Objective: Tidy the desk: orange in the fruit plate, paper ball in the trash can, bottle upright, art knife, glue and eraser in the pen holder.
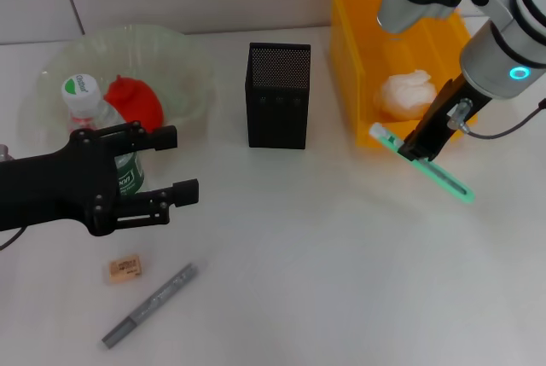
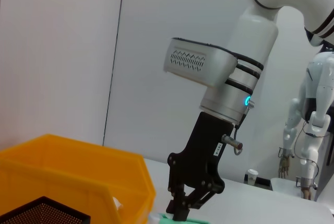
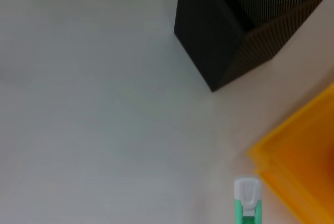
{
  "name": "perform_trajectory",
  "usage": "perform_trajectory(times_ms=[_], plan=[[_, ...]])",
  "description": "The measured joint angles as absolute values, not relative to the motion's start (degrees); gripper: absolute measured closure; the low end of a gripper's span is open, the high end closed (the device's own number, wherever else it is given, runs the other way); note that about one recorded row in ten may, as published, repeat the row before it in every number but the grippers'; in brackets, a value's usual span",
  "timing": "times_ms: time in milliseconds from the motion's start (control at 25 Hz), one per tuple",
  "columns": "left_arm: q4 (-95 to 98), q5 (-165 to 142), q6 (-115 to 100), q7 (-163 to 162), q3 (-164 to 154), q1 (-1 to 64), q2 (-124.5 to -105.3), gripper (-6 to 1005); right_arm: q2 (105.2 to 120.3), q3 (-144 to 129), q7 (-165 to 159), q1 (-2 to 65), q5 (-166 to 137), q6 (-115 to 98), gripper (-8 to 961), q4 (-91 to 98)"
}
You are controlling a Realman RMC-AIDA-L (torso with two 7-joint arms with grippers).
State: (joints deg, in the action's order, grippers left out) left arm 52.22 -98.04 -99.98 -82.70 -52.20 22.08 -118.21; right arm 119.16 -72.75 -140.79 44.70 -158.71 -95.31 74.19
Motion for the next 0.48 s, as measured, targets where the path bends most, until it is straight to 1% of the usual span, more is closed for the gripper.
perform_trajectory(times_ms=[480], plan=[[52.2, -98.1, -99.9, -82.9, -52.2, 22.4, -118.21, 201, 119.18, -70.7, -139.8, 43.8, -156.2, -94.3, 862, 78.9]])
